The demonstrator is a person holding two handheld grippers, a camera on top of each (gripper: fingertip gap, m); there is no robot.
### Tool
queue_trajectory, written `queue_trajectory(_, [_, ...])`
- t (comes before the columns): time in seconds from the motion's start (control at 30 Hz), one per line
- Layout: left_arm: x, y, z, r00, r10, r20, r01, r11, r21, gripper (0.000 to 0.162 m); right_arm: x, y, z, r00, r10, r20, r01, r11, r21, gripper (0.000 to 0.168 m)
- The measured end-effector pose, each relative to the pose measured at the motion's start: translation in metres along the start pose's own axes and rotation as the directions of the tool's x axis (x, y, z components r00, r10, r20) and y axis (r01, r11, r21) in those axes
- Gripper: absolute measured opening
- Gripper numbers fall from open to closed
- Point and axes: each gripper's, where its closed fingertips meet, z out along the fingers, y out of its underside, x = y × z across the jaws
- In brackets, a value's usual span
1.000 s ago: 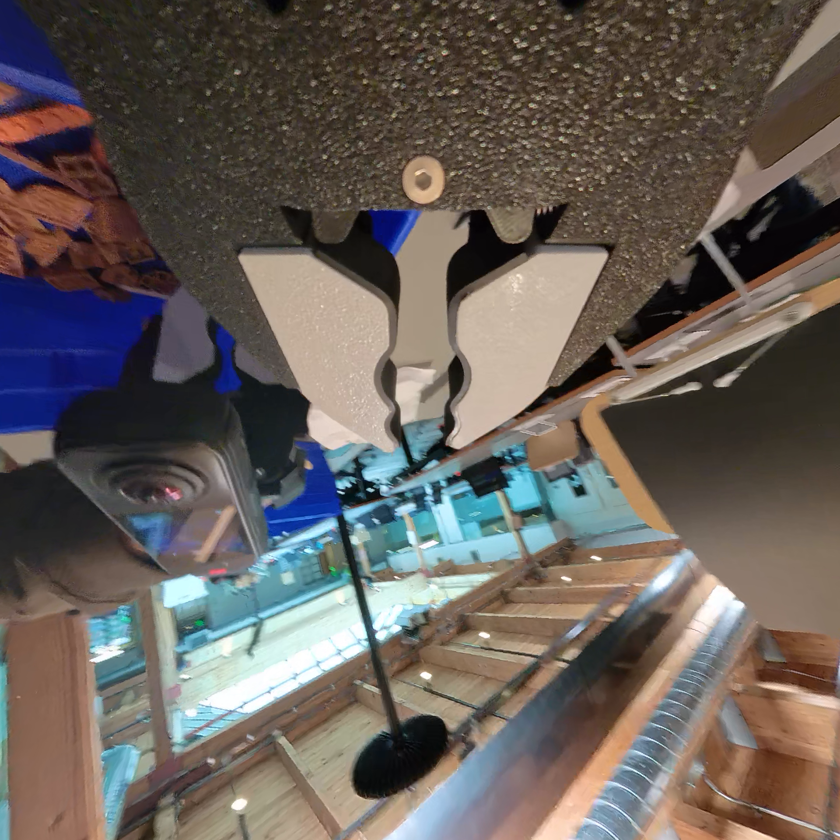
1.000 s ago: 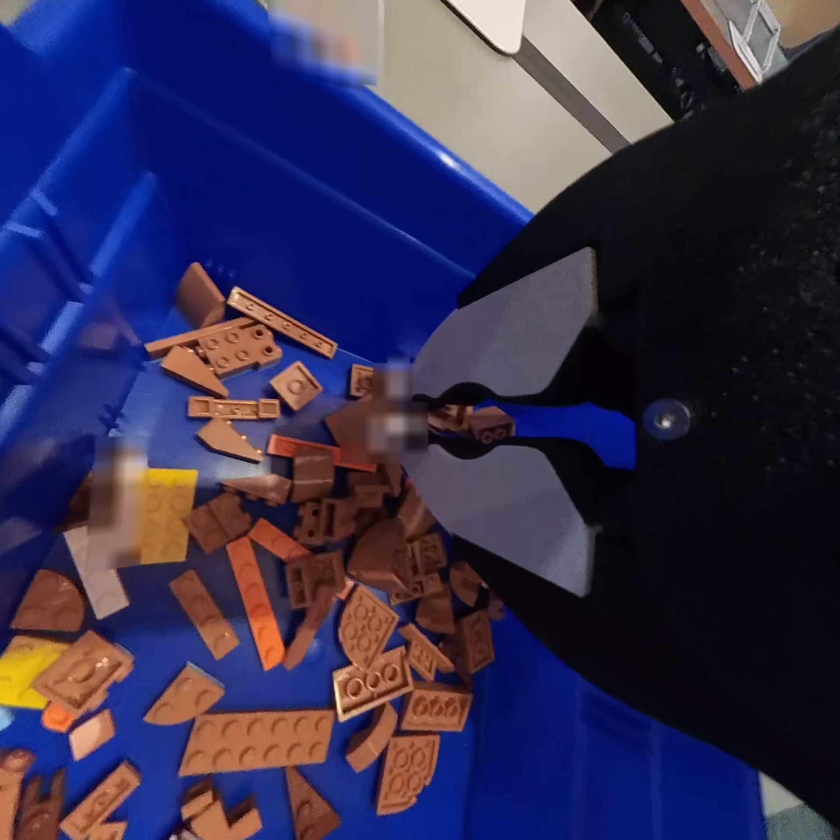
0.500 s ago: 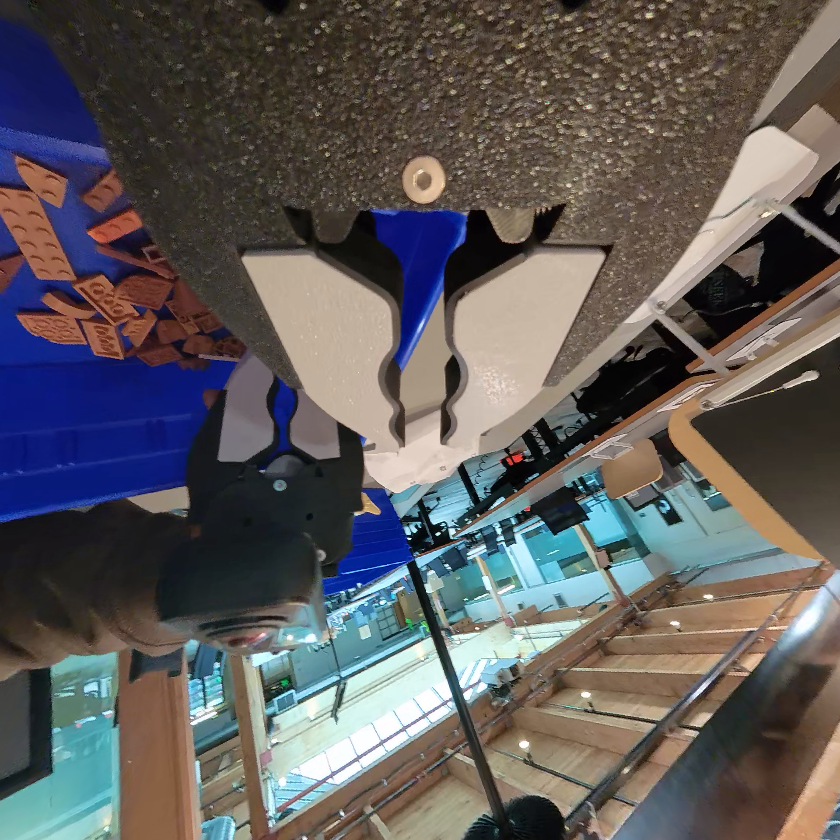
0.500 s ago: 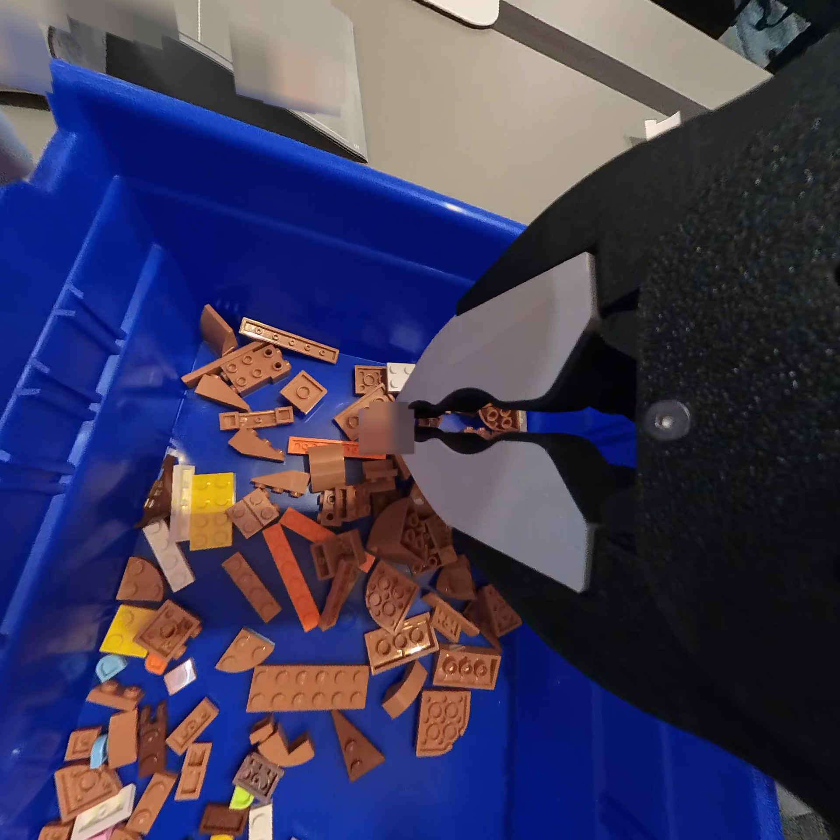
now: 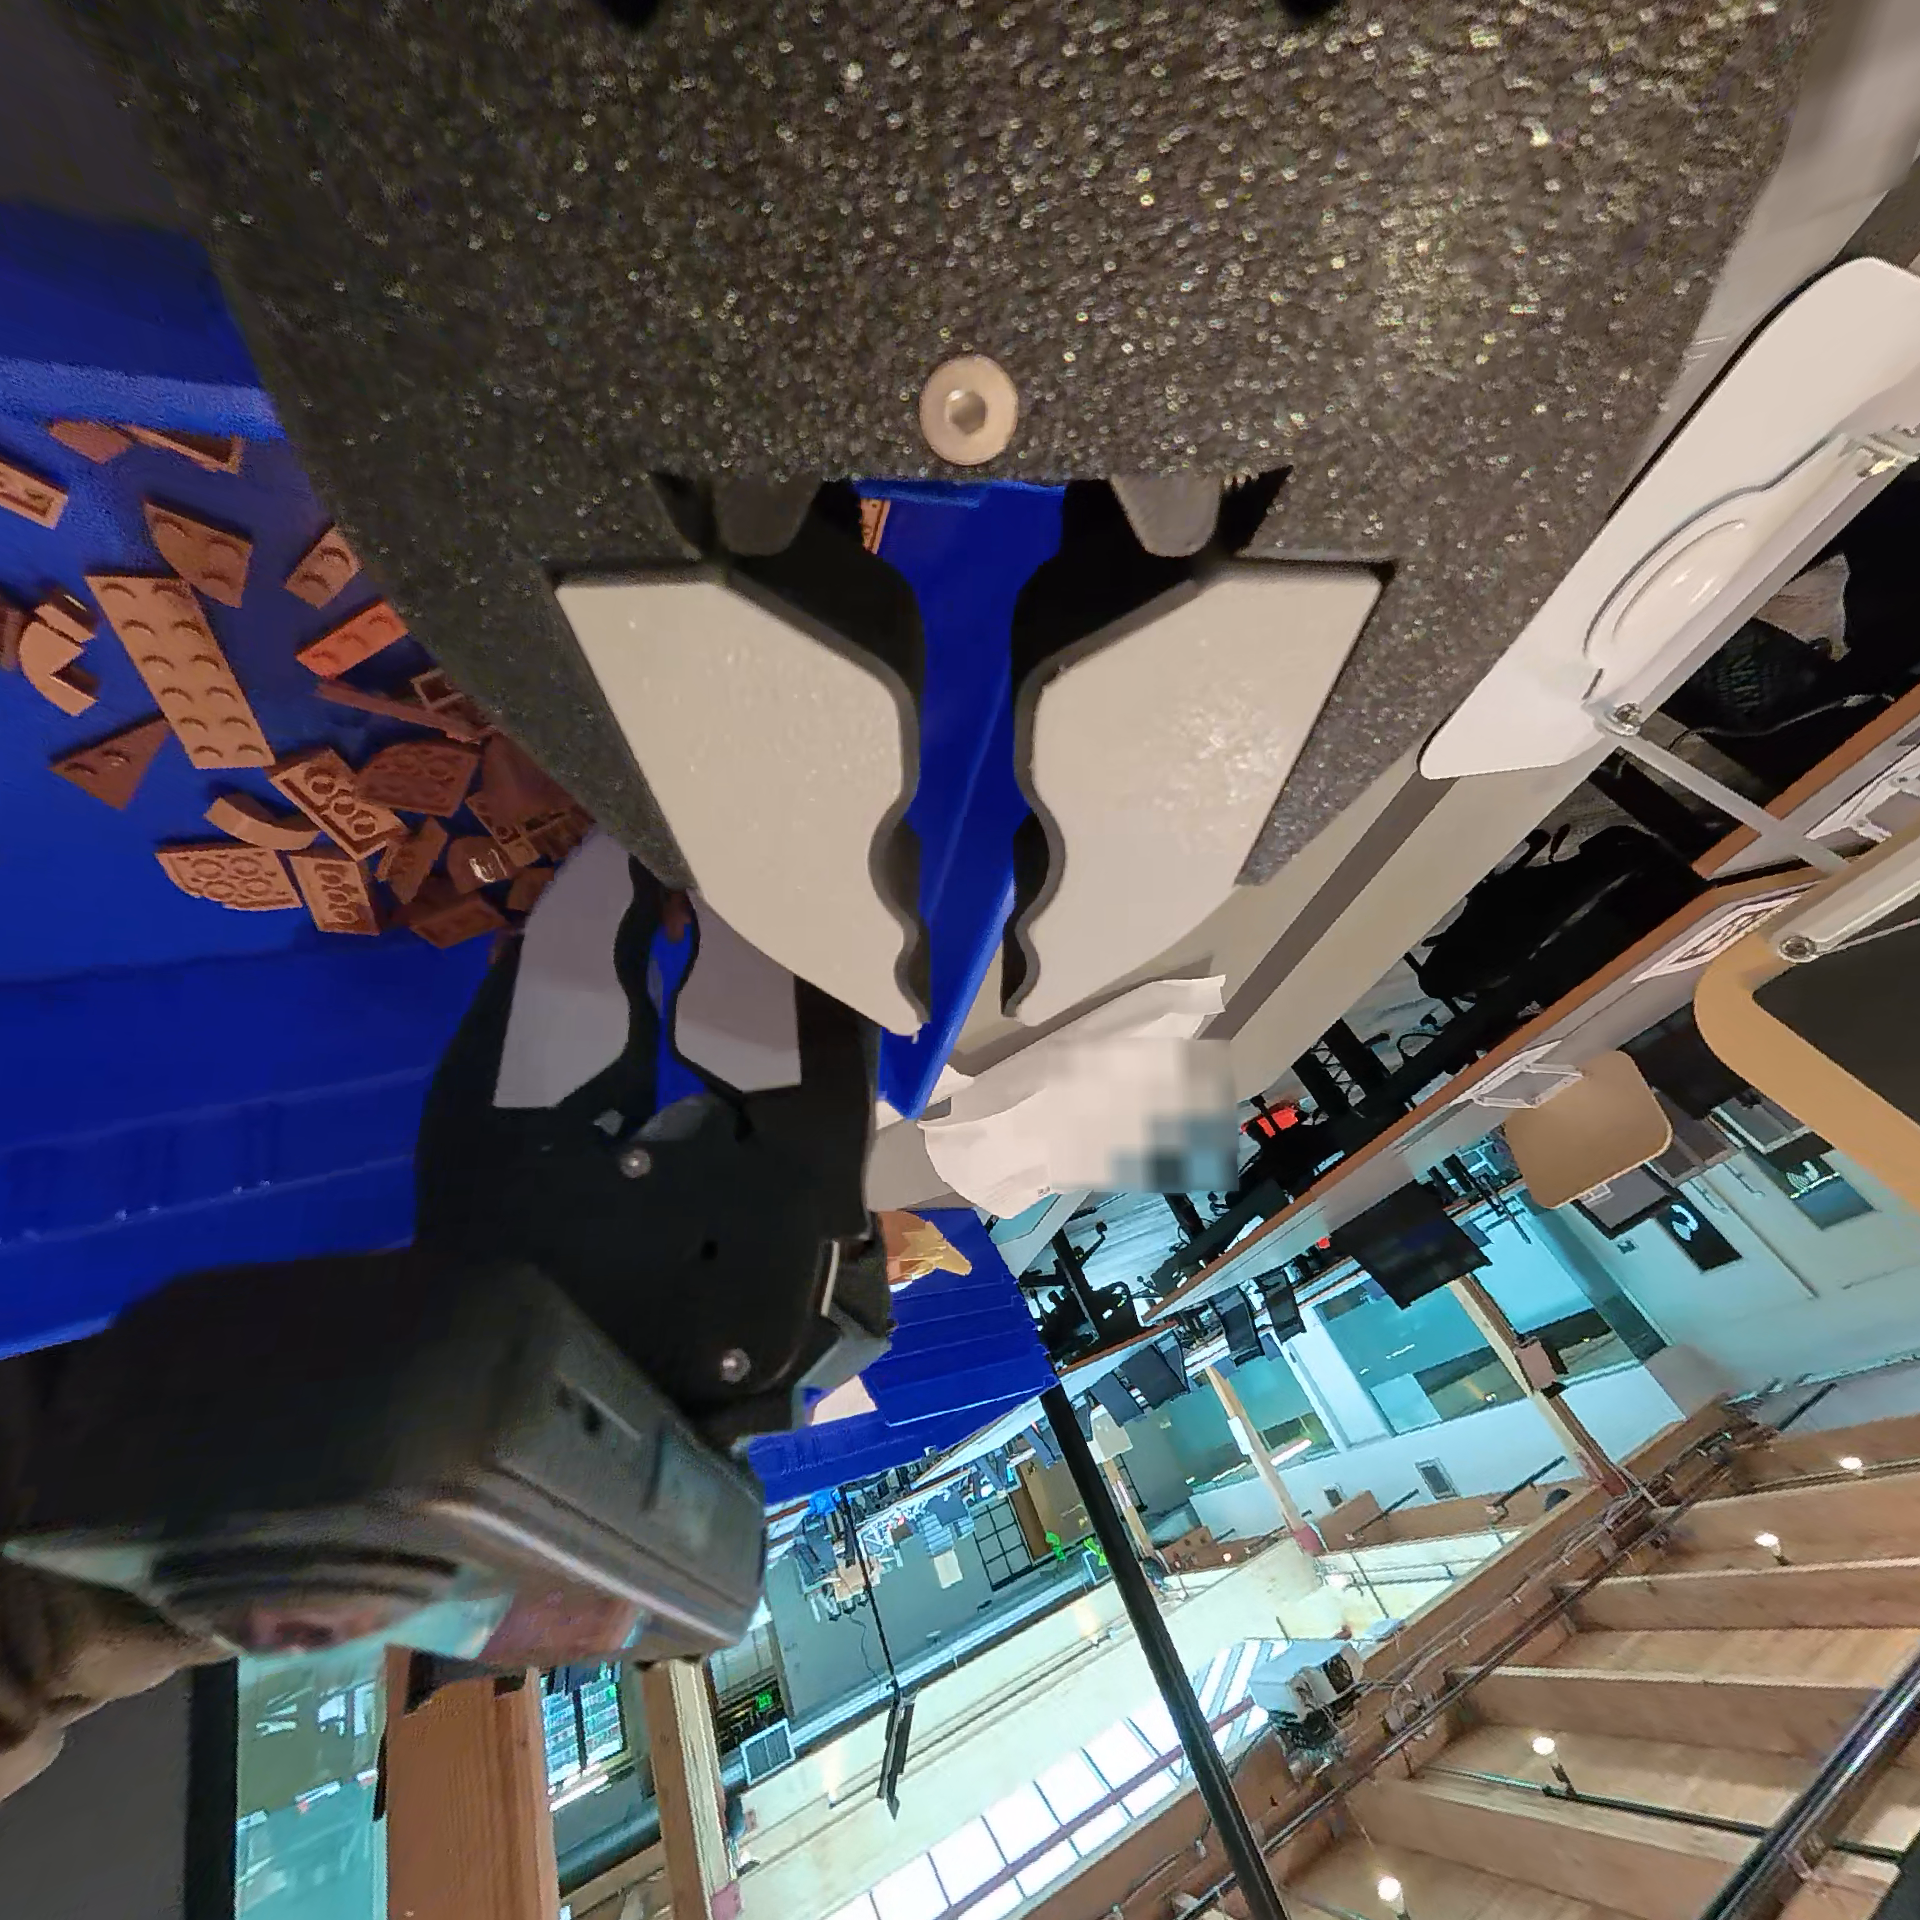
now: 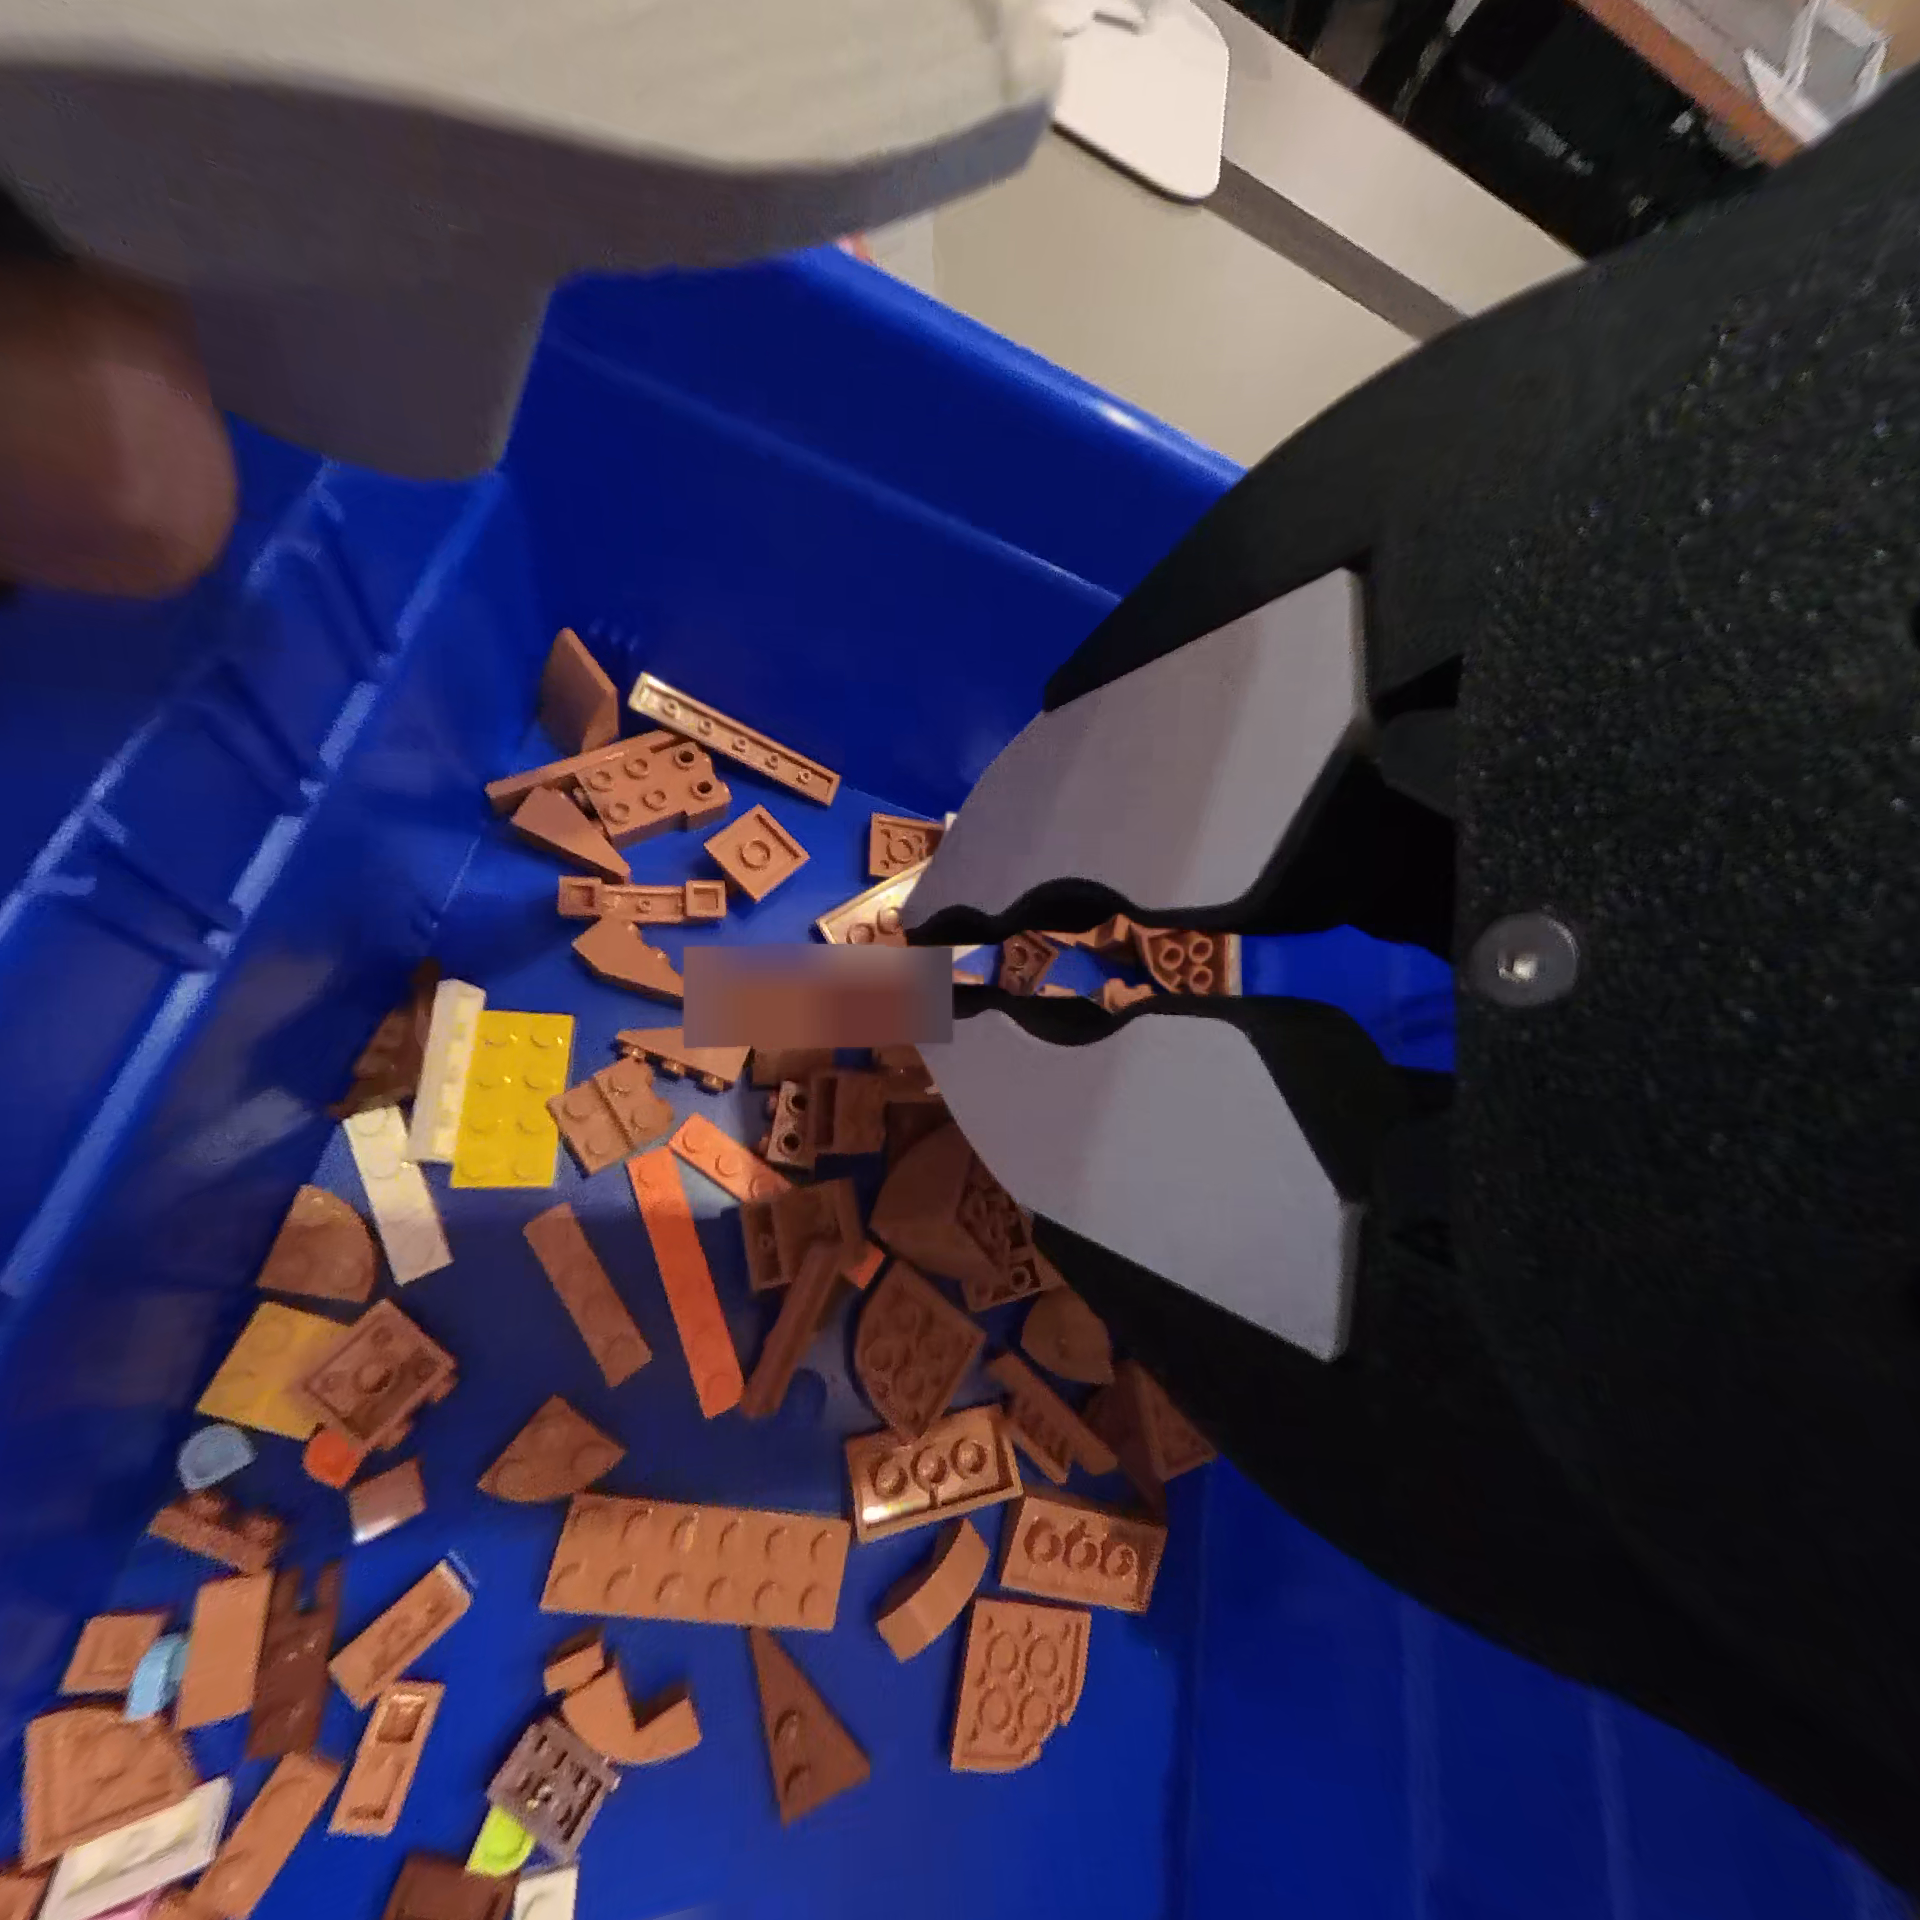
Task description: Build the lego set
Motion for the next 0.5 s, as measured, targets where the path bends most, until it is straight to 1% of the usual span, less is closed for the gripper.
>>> queue_trajectory(0.07, [-0.001, 0.001, 0.001, 1.000, -0.004, 0.008, 0.004, 1.000, 0.001, 0.012, -0.001, 0.000, 0.002, 1.000, -0.016, -0.004, 0.016, 1.000, -0.017, 0.007])
queue_trajectory(0.13, [-0.003, 0.003, 0.002, 1.000, -0.013, 0.022, 0.013, 1.000, 0.001, 0.012, -0.002, -0.005, 0.001, 1.000, -0.022, -0.005, 0.022, 1.000, 0.001, 0.008])
queue_trajectory(0.23, [-0.007, 0.003, 0.001, 0.998, -0.035, 0.044, 0.034, 0.999, 0.017, 0.011, -0.007, -0.022, -0.005, 0.999, -0.031, 0.024, 0.029, 0.995, 0.094, 0.010])
queue_trajectory(0.33, [-0.009, 0.005, 0.001, 0.996, -0.060, 0.059, 0.059, 0.998, 0.030, 0.010, -0.026, -0.038, -0.006, 0.989, -0.078, 0.122, 0.057, 0.984, 0.167, 0.011])
queue_trajectory(0.43, [-0.009, 0.005, 0.001, 0.995, -0.071, 0.063, 0.069, 0.997, 0.036, 0.010, -0.046, -0.037, 0.003, 0.966, -0.129, 0.223, 0.100, 0.986, 0.137, 0.012])
queue_trajectory(0.5, [-0.009, 0.005, 0.001, 0.996, -0.070, 0.063, 0.068, 0.997, 0.034, 0.010, -0.055, -0.035, 0.010, 0.951, -0.137, 0.277, 0.111, 0.988, 0.107, 0.012])
